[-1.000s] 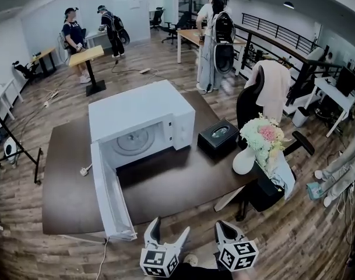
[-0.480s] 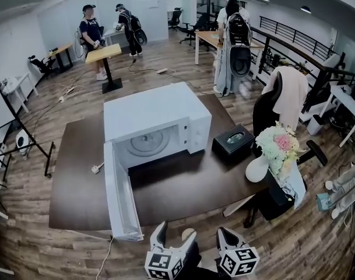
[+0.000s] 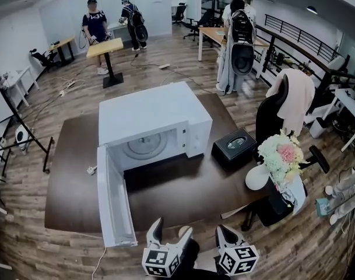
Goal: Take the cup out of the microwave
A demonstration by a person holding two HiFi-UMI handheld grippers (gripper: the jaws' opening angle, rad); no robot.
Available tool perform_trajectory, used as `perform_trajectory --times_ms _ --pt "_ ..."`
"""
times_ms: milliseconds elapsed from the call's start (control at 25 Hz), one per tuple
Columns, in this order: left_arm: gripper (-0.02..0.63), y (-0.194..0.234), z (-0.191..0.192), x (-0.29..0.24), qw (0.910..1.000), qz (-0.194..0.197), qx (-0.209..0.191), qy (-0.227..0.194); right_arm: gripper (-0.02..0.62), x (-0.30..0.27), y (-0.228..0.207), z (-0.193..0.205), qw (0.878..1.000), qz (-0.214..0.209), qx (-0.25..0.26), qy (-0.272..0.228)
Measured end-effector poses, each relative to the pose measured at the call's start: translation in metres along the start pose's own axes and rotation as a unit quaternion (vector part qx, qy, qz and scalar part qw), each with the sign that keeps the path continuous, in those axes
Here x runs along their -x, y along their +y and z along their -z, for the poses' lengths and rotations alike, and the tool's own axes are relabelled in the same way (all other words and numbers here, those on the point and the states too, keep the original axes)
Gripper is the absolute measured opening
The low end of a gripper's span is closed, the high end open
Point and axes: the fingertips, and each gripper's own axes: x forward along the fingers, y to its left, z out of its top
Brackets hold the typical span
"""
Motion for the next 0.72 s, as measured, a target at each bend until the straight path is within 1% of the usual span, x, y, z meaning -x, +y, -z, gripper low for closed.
perform_trajectory --times_ms 400,720 --pt "0.407 0.020 -0.020 -0.053 0.9997 -0.022 0.012 -0.001 -0.005 -0.049 -0.022 -0.030 1.000 -0.019 0.010 0.021" --pt "0.407 0.050 -0.044 -0.089 0.9981 -0.056 0.021 -0.010 -0.005 -0.096 -0.030 -0.064 0.998 -0.047 0.025 0.032"
